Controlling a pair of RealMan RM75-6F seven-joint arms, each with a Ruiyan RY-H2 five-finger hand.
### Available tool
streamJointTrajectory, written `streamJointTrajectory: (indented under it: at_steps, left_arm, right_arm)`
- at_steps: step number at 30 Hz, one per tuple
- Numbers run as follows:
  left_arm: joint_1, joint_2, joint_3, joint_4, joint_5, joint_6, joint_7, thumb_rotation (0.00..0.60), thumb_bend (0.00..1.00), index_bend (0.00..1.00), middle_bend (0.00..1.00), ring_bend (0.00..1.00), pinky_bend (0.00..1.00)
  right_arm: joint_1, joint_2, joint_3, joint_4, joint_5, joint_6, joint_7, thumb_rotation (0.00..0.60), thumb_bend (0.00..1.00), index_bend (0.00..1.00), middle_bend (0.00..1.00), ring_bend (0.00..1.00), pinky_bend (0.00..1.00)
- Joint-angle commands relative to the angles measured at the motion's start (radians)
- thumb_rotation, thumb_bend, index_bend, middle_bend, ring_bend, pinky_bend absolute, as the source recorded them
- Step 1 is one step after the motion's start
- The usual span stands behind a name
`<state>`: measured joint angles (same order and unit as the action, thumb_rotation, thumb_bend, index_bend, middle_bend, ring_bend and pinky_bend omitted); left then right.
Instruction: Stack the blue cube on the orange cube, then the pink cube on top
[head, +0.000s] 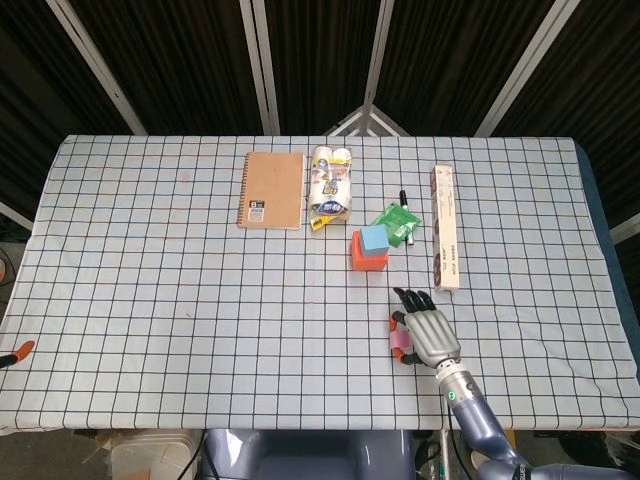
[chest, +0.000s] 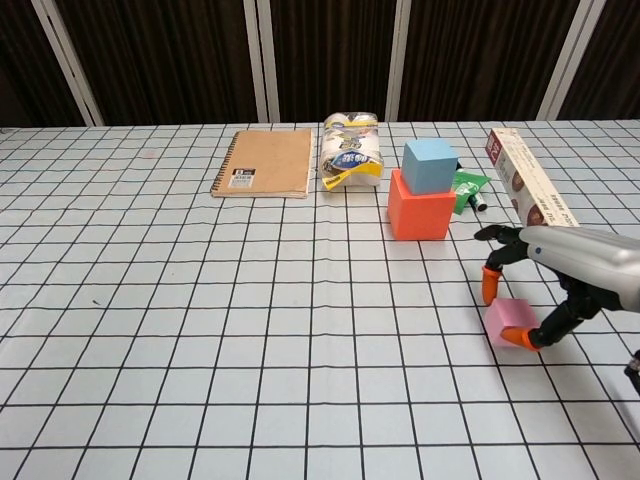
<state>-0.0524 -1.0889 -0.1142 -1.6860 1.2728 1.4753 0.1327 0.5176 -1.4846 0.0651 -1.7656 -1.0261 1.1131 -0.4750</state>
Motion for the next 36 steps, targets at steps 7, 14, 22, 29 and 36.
streamJointTrajectory:
  at_steps: [7,14,22,29,36]
  left_arm:
    - [0.003,0.004,0.001,0.0,0.002,0.002,-0.011,0.6,0.13,0.08,0.0,0.0,0.0]
    - [0.005,0.004,0.002,0.001,0.006,0.006,-0.01,0.6,0.13,0.08,0.0,0.0,0.0]
    - [0.004,0.0,-0.004,0.001,-0.006,0.007,-0.003,0.6,0.13,0.08,0.0,0.0,0.0]
    - [0.005,-0.004,-0.009,0.0,-0.02,0.011,0.011,0.6,0.13,0.08,0.0,0.0,0.0]
    - [0.002,-0.007,-0.022,0.002,-0.048,0.008,0.018,0.6,0.13,0.08,0.0,0.0,0.0]
  right_arm:
    - [0.097,0.148,0.118,-0.158,0.111,0.013,-0.194,0.6,0.36,0.48,0.0,0.0,0.0]
    - [0.299,0.34,0.296,-0.255,0.479,-0.136,-0.286,0.6,0.36,0.49,0.0,0.0,0.0]
    - [0.524,0.423,0.328,-0.211,0.835,-0.191,-0.386,0.6,0.37,0.49,0.0,0.0,0.0]
    - [0.657,0.375,0.3,-0.087,0.985,-0.254,-0.397,0.6,0.37,0.49,0.0,0.0,0.0]
    - [0.743,0.314,0.272,0.053,1.044,-0.327,-0.379,0.6,0.37,0.49,0.0,0.0,0.0]
